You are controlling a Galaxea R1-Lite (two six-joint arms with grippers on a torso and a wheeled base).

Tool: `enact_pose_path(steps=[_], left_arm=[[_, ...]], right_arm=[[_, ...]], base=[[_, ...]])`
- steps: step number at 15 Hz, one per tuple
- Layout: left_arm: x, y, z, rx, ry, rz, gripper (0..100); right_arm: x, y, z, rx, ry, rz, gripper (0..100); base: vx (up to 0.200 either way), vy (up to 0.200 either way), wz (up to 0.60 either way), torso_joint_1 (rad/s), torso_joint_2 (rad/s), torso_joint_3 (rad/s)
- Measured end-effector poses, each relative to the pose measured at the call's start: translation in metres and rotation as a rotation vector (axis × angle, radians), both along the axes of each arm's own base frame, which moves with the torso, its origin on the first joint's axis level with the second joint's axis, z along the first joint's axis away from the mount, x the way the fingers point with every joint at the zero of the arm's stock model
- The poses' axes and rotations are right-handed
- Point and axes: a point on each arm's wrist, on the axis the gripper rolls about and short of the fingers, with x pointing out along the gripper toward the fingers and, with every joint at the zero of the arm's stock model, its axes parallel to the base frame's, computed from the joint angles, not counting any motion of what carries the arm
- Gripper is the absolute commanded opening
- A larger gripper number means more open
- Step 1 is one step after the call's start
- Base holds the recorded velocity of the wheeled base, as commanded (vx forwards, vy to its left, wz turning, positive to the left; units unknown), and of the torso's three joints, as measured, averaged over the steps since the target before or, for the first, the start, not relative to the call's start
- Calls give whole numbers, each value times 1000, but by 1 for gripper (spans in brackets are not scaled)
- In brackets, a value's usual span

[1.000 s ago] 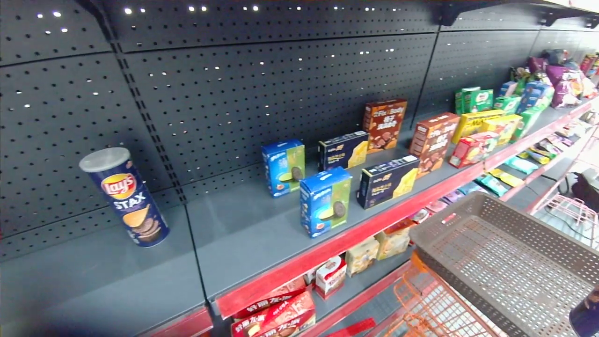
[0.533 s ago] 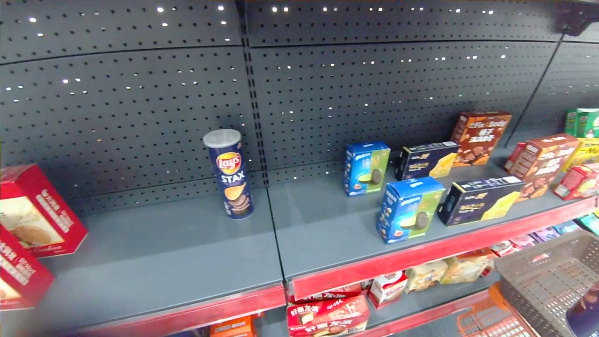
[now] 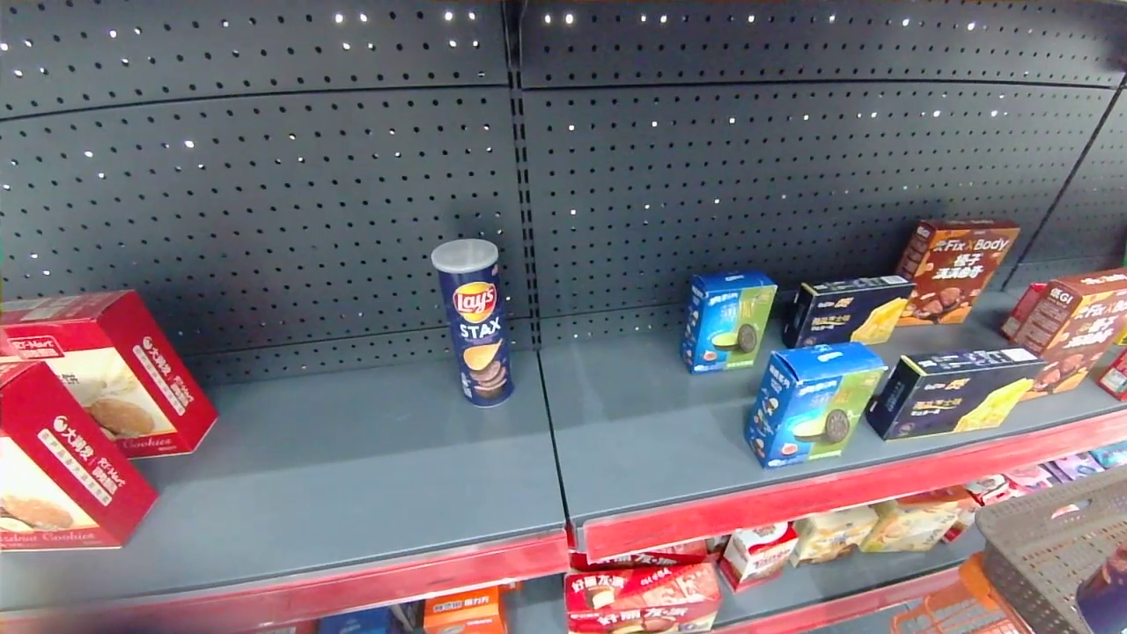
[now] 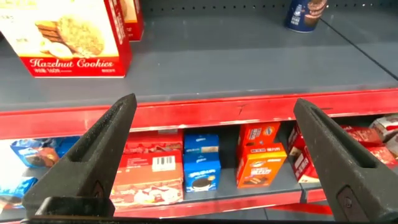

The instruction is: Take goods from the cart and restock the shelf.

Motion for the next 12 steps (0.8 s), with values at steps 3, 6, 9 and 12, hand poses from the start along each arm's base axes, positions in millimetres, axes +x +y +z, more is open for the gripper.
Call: enact_pose_path(steps=[3,6,9,12], left_arm=[[0,0,0,0,0,0,100],[0,0,0,0,0,0,100],[0,0,0,0,0,1,100],[0,0,0,0,0,-1,100]], right_arm=[[0,1,0,7,-1,19,0],[0,1,-1,7,2,16,0],[1,0,-2,-3,9,-44,0],[4,0,-3,0,18,-42,0]], base=[[0,0,400,0,-2,2],[0,0,200,1,-2,2],[0,0,0,0,0,0],[0,0,0,0,0,0]])
